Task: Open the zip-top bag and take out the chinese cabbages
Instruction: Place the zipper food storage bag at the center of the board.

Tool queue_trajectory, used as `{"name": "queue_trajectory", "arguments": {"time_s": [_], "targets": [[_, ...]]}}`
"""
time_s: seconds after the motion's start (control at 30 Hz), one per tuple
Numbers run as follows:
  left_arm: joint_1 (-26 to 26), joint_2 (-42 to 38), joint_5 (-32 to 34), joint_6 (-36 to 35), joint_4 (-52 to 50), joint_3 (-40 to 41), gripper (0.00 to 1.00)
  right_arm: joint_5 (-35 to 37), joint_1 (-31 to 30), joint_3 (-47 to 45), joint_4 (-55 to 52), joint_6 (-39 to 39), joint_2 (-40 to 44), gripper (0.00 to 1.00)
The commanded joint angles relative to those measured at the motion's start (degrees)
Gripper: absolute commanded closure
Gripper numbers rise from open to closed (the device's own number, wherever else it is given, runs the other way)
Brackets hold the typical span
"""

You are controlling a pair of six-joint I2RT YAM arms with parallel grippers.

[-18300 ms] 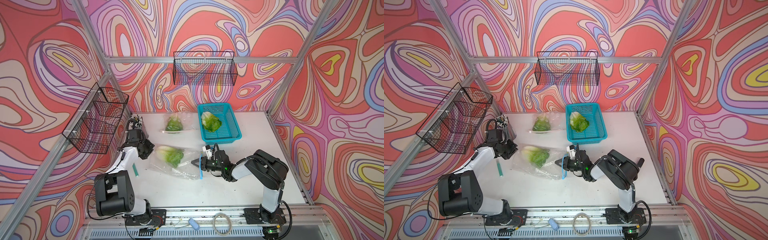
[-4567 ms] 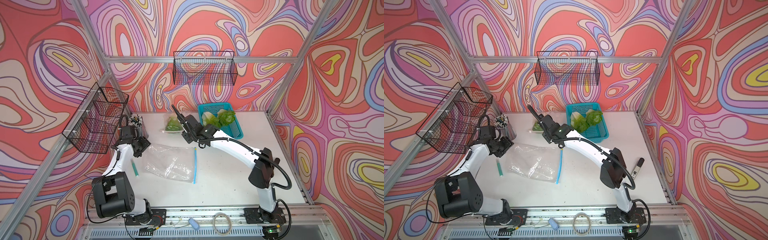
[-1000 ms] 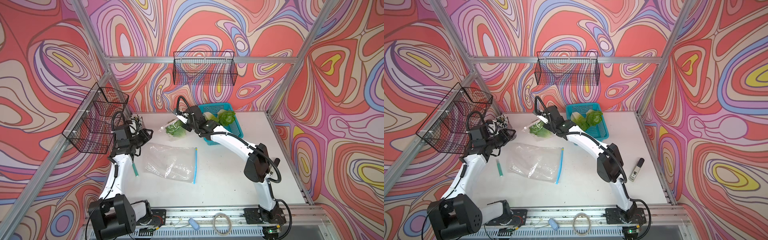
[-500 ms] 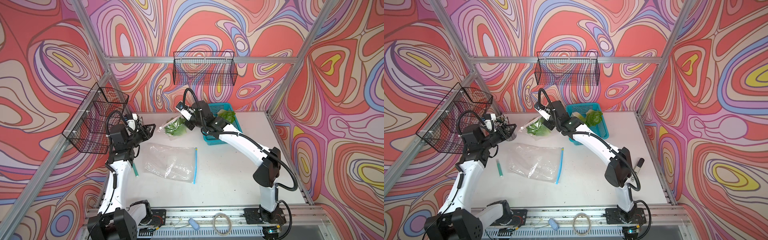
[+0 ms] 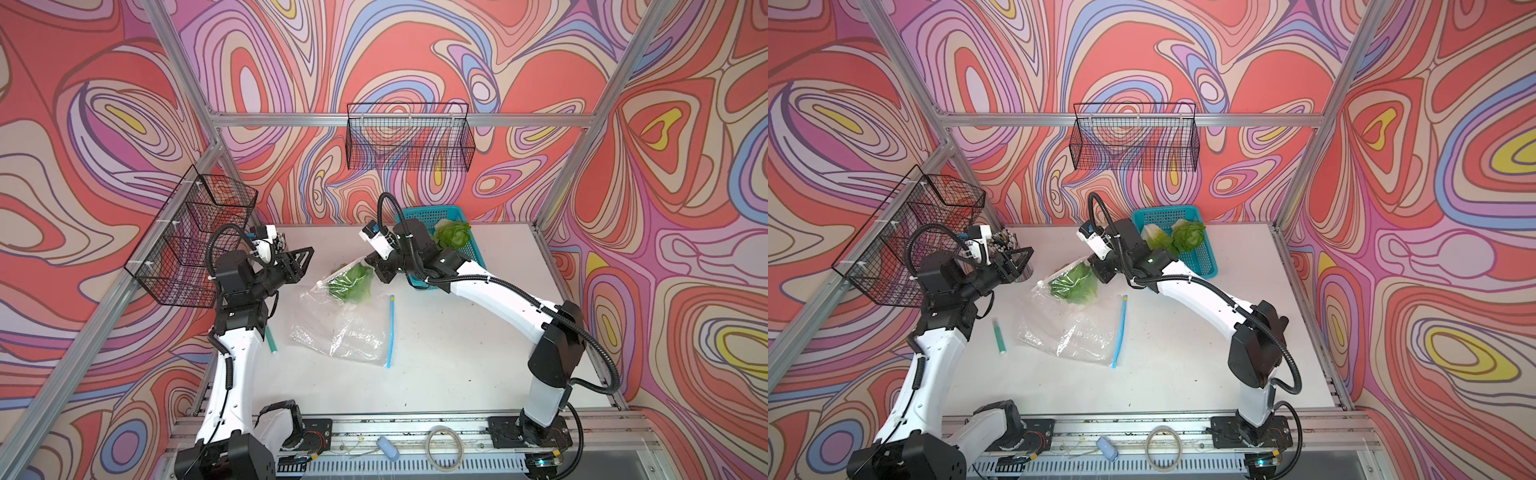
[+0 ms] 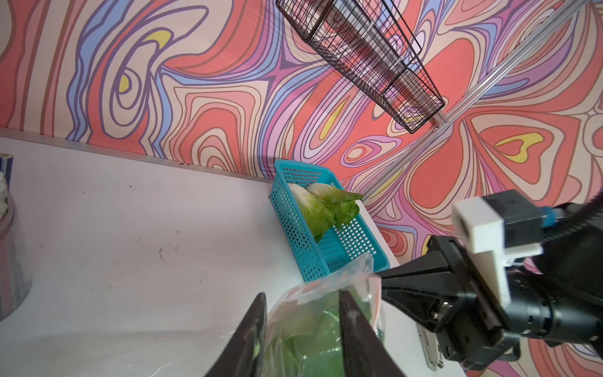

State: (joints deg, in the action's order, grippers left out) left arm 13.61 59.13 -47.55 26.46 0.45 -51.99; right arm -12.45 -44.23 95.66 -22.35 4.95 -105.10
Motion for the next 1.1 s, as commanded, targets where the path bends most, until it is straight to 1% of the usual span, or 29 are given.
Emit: {"name": "queue_trajectory", "arguments": {"time_s": [0.0,0.17,0.27,0.33,0.5,0.57,0.8,0.93,1.07], "targets": [[0.3,-0.8,-1.1,-1.9,0.7,0.8,0.62,-3.7,-0.1,-4.6,5.2,-5.7,2.1,1.00],[0.3,-0.9,-1.3,-2.9,0.0,1.0,0.63,-3.2,-0.1,-11.3,8.4,-8.3,3.1,1.00],[-0.3,-1.2,-0.8,-5.6,-2.8,0.3,0.63,-1.1,-0.2,-14.0,8.7,-8.2,3.8,1.00],[-1.4,-1.2,0.3,-9.0,-6.6,-0.8,0.63,0.1,-0.1,-15.5,9.2,-7.8,3.8,1.00],[-6.7,-0.6,4.9,-21.6,-22.8,-5.1,0.63,1.5,0.4,-16.5,9.0,-7.1,3.8,1.00],[-8.1,-0.4,6.2,-24.5,-27.3,-5.7,0.63,1.7,0.7,-16.5,8.8,-6.9,3.8,1.00],[-8.4,-0.6,9.0,-28.8,-32.9,-5.1,0.60,1.7,1.7,-16.5,7.7,-5.8,3.8,1.00],[-8.4,1.5,9.6,-29.2,-33.9,-4.8,0.60,1.7,1.8,-16.8,7.3,-5.4,3.8,1.00],[-8.6,2.5,10.4,-29.8,-35.0,-4.8,0.60,2.0,2.0,-17.3,7.1,-5.2,5.7,1.00]]}}
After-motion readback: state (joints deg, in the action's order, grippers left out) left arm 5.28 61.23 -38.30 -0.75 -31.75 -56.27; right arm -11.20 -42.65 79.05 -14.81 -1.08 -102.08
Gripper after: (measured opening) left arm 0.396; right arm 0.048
